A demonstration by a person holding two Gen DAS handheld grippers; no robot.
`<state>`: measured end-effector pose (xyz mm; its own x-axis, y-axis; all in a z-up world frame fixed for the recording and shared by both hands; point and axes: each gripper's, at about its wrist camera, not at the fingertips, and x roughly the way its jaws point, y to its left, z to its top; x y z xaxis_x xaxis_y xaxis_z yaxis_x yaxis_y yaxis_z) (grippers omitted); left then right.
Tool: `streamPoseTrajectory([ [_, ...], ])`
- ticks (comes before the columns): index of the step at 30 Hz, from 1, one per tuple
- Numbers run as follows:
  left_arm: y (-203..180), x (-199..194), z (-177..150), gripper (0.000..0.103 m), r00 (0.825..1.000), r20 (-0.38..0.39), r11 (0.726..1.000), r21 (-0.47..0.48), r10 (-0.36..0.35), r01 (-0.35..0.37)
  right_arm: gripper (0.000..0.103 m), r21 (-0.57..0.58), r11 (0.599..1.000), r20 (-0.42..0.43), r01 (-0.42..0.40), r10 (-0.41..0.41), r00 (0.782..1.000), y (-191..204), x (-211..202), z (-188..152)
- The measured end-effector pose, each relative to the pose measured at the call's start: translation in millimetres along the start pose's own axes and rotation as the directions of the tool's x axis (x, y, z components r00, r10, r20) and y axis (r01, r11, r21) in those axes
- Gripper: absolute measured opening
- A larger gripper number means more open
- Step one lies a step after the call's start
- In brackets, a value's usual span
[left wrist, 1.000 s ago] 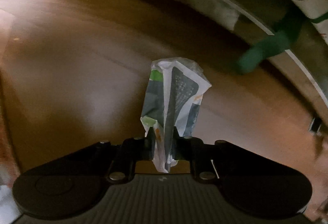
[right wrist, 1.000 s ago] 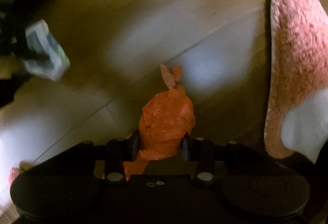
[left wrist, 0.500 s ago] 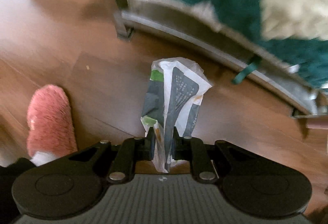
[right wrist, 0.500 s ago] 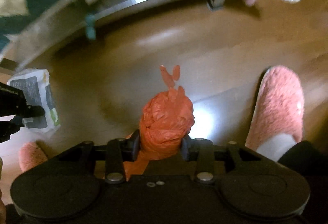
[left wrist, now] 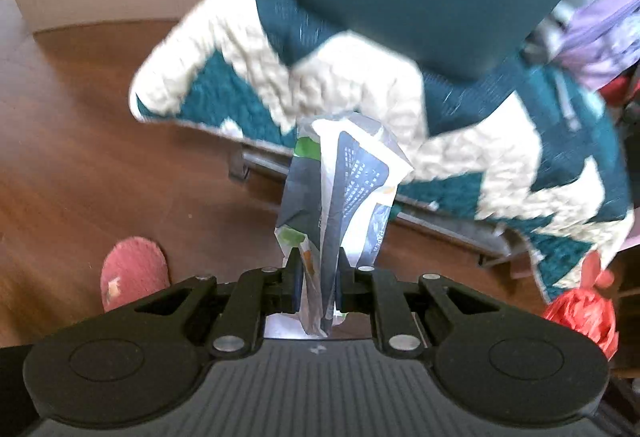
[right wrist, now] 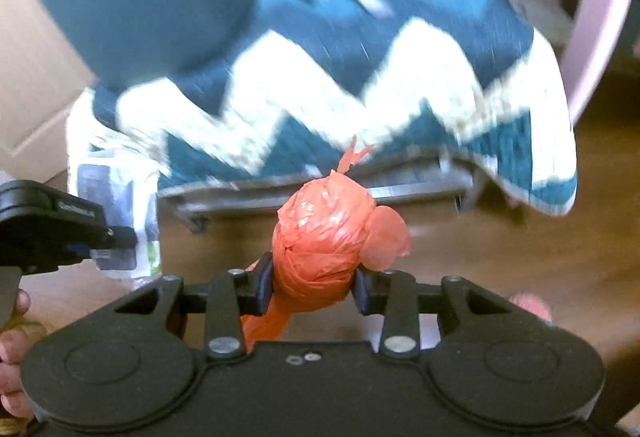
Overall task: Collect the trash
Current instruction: 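Lift the red bag and foil wrapper up to the wastebasket with both tools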
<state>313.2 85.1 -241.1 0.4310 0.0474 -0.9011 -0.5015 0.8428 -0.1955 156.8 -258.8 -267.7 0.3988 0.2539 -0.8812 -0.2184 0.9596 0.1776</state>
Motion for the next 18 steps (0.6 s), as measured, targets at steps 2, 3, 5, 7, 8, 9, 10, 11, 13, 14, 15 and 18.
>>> streamPoseTrajectory([
  [2,3,-21,3,0.014,0.999,0.028,1.0,0.0,-0.017,0.017,0.038,-0.045,0.999,0.038,-0.011,0.012,0.999,8,-21,12],
  [3,3,-33,6,0.014,0.999,0.039,1.0,-0.004,-0.025,0.025,0.038,-0.067,0.998,0.057,-0.014,0.017,0.998,11,-31,17],
  [5,6,-50,12,0.015,0.997,0.059,0.999,-0.006,-0.054,0.054,0.038,-0.107,0.994,0.096,-0.019,0.029,0.995,20,-52,28],
  [7,4,-72,17,0.015,0.992,0.098,0.997,0.009,-0.074,0.074,0.038,-0.144,0.989,0.137,-0.024,0.044,0.99,26,-73,39],
  [8,4,-85,21,0.015,0.99,0.117,0.996,0.021,-0.084,0.082,0.038,-0.164,0.986,0.159,-0.026,0.053,0.986,30,-84,46],
  [9,3,-95,25,0.015,0.987,0.133,0.995,0.031,-0.094,0.091,0.038,-0.182,0.983,0.181,-0.027,0.061,0.982,34,-98,53],
  [10,2,-106,29,0.015,0.982,0.154,0.994,0.045,-0.106,0.1,0.038,-0.197,0.98,0.199,-0.026,0.067,0.978,38,-107,59],
  [11,0,-115,33,0.015,0.978,0.174,0.993,0.055,-0.115,0.107,0.038,-0.213,0.977,0.219,-0.025,0.073,0.973,42,-119,66],
  [13,-2,-137,44,0.015,0.966,0.217,0.989,0.072,-0.139,0.127,0.038,-0.237,0.971,0.252,-0.024,0.085,0.964,48,-137,78],
  [14,-4,-146,50,0.015,0.961,0.232,0.988,0.08,-0.149,0.134,0.038,-0.252,0.968,0.273,-0.02,0.091,0.958,52,-147,86],
  [15,-6,-158,57,0.015,0.955,0.249,0.986,0.095,-0.159,0.139,0.038,-0.266,0.964,0.29,-0.015,0.095,0.952,55,-155,93],
  [18,-10,-186,76,0.015,0.939,0.296,0.982,0.126,-0.174,0.143,0.038,-0.304,0.953,0.345,0.008,0.103,0.933,67,-179,114],
])
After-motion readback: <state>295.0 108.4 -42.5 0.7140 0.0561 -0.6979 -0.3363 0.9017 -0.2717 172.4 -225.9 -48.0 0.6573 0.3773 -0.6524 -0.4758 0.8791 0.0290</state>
